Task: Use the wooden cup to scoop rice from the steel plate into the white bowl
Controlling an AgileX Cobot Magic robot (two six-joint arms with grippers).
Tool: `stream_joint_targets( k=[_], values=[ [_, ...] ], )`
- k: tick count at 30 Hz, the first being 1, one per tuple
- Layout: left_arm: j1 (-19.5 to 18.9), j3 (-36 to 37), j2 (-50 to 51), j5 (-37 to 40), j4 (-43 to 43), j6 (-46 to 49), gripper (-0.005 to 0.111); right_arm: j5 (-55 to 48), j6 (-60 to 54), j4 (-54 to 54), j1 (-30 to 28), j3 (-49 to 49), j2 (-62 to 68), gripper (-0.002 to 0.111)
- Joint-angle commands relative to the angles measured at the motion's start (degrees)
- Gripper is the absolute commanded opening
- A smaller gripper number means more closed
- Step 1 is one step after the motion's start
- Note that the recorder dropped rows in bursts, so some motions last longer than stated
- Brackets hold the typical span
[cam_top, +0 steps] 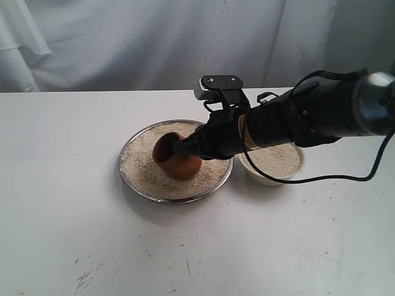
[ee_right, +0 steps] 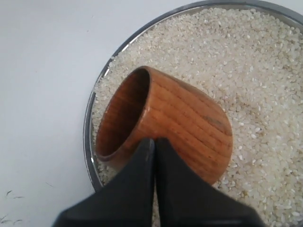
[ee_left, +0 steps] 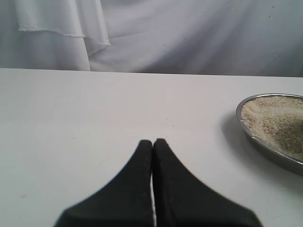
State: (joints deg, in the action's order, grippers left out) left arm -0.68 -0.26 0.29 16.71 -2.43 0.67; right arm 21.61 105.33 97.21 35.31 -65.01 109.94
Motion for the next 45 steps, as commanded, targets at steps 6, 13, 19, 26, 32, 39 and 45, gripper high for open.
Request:
stream_joint_targets(
  k=[6, 13, 19, 26, 32, 39, 45],
  values=[
    [0.1, 0.3, -0.3, -0.4, 0.0, -0.2, 0.000, -1.7, -5.0, -4.8, 0.3, -2.2, 0.0, 0.000],
    [0.1, 0.3, -0.3, -0.4, 0.0, -0.2, 0.000, -0.9, -4.8, -4.7, 0.7, -4.1, 2.3, 0.000],
    [0.1, 0.3, -0.3, -0.4, 0.0, -0.2, 0.000, -1.2, -4.8, -4.8, 2.2, -6.7, 4.9, 0.000],
    [0.1, 0.3, -0.3, -0.4, 0.0, -0.2, 0.000, -5.6, -5.1, -4.5, 2.9, -9.1, 4.9, 0.000],
    [0.1, 0.3, -0.3, -0.4, 0.0, -0.2, 0.000, -2.5, -13.3, 2.7, 0.9, -9.1, -2.0, 0.000],
    [0.1, 0.3, -0.3, -0.4, 0.0, -0.2, 0.000, 13.3, -35.3, 2.7, -7.8, -9.1, -3.0, 0.000],
    [0.1, 0.3, -0.3, -0.4, 0.0, -0.2, 0.000, 19.5, -53.8, 2.7, -10.1, -7.0, -3.0, 0.000]
  ],
)
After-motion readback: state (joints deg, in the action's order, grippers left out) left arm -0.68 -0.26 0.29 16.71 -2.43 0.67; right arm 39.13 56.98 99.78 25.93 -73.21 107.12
